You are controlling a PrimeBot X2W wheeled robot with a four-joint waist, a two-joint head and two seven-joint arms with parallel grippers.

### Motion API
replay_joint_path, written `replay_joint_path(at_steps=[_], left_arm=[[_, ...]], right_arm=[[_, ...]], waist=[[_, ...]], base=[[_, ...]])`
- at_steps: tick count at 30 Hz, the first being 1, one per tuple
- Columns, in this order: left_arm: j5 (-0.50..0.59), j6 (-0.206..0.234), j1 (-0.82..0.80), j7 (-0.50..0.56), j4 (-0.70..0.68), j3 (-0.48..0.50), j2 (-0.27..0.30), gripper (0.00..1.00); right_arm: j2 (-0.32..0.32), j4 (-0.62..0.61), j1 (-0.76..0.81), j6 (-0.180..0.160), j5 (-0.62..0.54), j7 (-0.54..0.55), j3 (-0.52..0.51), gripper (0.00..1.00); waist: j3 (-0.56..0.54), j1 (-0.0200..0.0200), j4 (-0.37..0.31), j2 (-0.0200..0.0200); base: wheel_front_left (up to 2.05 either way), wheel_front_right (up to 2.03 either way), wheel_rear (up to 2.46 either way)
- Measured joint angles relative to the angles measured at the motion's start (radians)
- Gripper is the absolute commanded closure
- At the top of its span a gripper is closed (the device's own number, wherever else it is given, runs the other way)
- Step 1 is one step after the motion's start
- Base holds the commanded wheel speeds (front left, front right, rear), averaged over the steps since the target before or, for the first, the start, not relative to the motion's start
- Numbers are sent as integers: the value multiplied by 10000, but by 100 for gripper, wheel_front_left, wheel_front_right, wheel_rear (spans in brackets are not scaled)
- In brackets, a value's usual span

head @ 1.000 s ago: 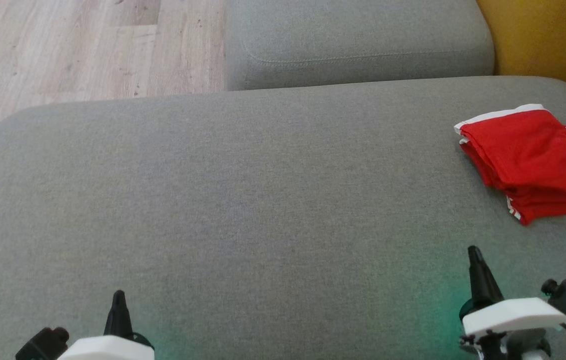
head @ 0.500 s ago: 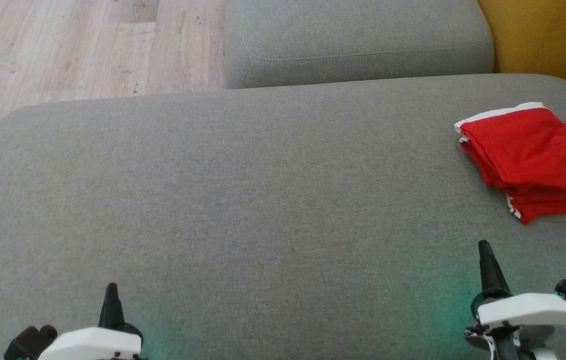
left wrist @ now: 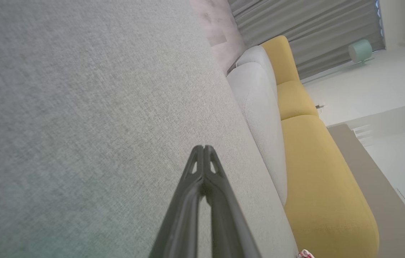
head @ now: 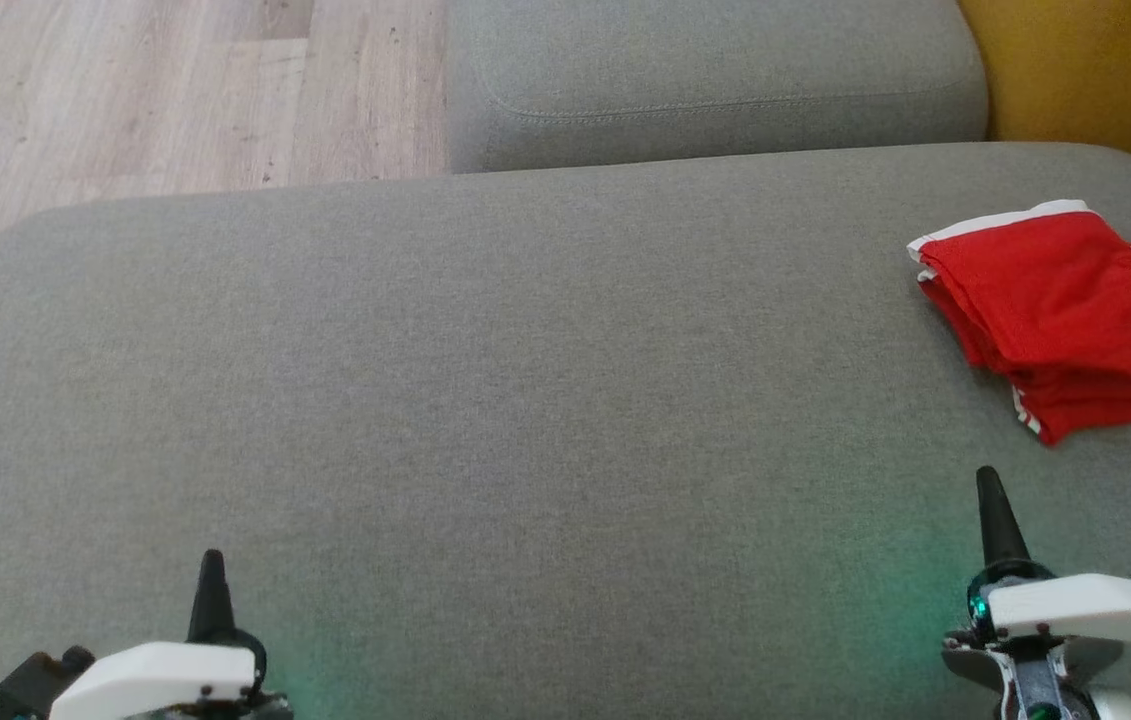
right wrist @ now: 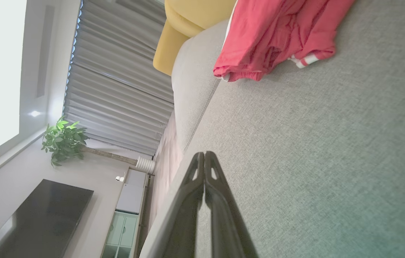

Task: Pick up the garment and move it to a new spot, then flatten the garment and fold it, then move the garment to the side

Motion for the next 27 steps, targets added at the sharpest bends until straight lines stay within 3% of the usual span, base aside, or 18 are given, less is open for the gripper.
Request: replay_joint_path(at_steps=[27], left_arm=[[-2205, -696, -441, 790, -119, 1126, -410, 100]], right_arm=[[0, -173, -405, 0, 3149, 568, -610, 100]], waist=[[110, -1, -37, 0]], base=[[0, 0, 0]])
